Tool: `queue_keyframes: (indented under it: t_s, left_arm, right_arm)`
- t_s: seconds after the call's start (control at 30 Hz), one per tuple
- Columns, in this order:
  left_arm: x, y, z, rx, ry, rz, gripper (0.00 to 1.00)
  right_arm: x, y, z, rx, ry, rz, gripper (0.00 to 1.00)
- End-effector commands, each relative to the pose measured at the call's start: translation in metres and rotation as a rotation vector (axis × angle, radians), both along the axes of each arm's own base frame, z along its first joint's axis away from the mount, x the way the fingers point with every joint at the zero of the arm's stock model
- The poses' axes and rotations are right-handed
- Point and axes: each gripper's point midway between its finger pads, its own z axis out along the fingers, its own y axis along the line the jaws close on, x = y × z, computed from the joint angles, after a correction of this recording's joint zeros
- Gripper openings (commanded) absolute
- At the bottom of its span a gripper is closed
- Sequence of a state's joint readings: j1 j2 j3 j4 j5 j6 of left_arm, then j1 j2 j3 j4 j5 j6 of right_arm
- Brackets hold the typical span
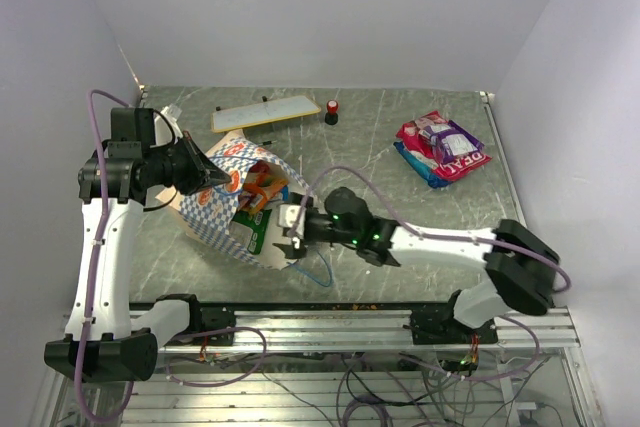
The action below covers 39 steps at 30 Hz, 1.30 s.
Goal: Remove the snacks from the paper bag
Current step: Take out the snack from the paper bag.
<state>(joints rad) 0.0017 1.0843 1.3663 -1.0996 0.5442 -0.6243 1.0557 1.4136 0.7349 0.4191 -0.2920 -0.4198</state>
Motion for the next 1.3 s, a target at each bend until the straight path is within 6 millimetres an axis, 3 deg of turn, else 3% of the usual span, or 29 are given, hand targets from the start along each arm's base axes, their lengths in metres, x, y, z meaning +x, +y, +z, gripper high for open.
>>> queue_keyframes:
  t_s: [0.0,0.27,0.47,0.63,0.73,0.83,1.03,1.27]
  left_arm:
    - [-0.007,-0.002,0.01,0.005,-0.025,-0.029,0.07]
    - [-0.014,-0.005,0.014,-0.006,-0.015,-0.05,0.07]
    - [-0.023,-0.004,0.014,0.003,-0.008,-0.053,0.07]
    - [-0.028,-0.003,0.011,0.022,0.004,-0.066,0.07]
    - [-0.029,-0.001,0.012,0.034,0.006,-0.07,0.07]
    - [-0.03,-0.001,0.012,0.034,0.005,-0.069,0.07]
    - [-0.031,-0.001,0.012,0.035,0.008,-0.066,0.07]
    - [-0.032,-0.001,0.013,0.018,0.009,-0.041,0.07]
  right_arm:
    - [0.024,0.042,0.004,-0.046,-0.243,0.089,0.82]
    - [0.06,0.077,-0.035,-0.198,-0.403,0.121,0.84]
    - [0.09,0.08,-0.062,-0.265,-0.447,0.006,0.83]
    - [0.112,0.079,-0.075,-0.309,-0.486,-0.083,0.76]
    - [0.112,0.083,-0.075,-0.308,-0.495,-0.073,0.69]
    - [0.111,0.085,-0.091,-0.33,-0.485,-0.05,0.6]
    - [0.105,0.092,-0.097,-0.326,-0.45,-0.011,0.33]
    - [0.098,0.091,-0.086,-0.326,-0.426,0.021,0.11]
